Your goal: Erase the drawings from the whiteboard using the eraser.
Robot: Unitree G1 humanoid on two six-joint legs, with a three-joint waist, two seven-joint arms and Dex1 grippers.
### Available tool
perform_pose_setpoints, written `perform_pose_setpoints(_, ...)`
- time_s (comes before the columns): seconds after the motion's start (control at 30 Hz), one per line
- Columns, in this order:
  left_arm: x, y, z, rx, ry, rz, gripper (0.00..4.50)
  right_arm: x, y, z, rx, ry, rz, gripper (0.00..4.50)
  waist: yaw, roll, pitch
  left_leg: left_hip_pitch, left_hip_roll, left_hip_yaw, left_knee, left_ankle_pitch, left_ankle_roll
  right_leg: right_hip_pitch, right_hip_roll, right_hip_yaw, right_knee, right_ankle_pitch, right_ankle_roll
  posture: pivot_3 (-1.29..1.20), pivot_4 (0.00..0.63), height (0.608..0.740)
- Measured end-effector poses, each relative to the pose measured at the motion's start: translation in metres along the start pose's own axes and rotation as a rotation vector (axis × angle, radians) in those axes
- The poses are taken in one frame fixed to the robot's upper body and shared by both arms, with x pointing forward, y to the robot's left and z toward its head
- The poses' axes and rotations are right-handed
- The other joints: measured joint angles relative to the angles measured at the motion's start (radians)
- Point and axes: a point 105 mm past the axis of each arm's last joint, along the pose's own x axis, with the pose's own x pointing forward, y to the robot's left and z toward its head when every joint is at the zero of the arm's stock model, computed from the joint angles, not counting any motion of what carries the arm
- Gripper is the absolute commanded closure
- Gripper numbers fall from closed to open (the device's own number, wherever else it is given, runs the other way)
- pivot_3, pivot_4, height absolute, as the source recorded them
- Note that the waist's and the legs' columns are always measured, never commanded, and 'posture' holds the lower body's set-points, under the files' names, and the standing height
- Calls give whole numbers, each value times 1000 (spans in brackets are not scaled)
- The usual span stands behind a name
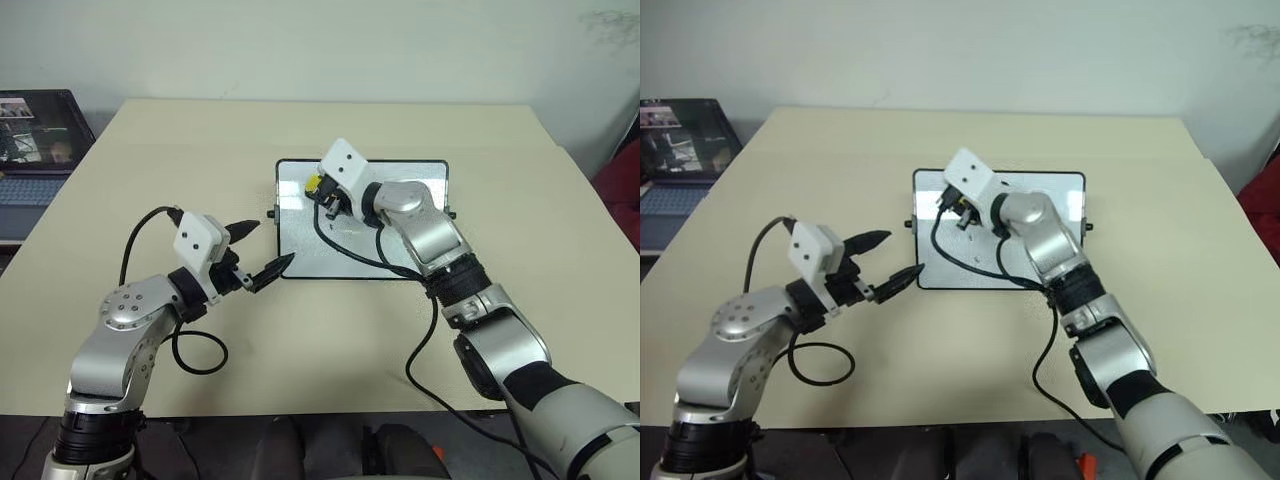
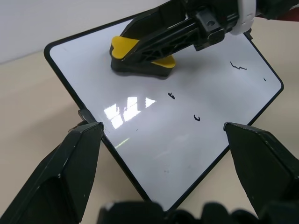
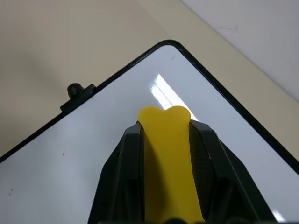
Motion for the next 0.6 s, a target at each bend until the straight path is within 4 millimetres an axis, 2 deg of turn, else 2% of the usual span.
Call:
perform_pose_setpoints(0.1,0,-1,-2,-9,-3,1,0,-25,1,13,20,-64,-19,3513,2,0,0,-4,0,0,0,0,0,-3,0,0,-2,0,0,0,150,740)
perform_pose_setpoints(0.2,-3,-1,-3,-23,-18,8,0,-60,-1,22,23,-146,-74,3513,3,0,0,-4,0,0,-2,0,0,-2,0,0,-7,0,0,0,150,740)
perform_pose_setpoints(0.3,-8,-3,-6,-47,-25,4,0,-89,-7,8,59,-157,-176,3513,2,0,0,-4,0,0,-3,0,0,-1,0,0,-8,0,0,0,150,740)
perform_pose_setpoints(0.33,-12,-3,-7,-60,-37,6,0,-101,-6,-2,76,-141,-212,3513,2,0,0,-4,0,0,-3,0,0,-1,0,0,-8,0,0,0,150,740)
perform_pose_setpoints(0.4,-17,1,-6,-74,-56,25,0,-118,2,-19,113,-113,-253,3513,1,0,0,-3,0,1,-3,0,0,-1,0,-1,-8,0,0,0,150,740)
perform_pose_setpoints(0.6,-23,6,0,-56,-99,36,0,-155,32,-39,168,-102,-313,3513,-3,0,0,-2,-1,2,-4,0,0,1,1,-1,-9,0,0,0,150,740)
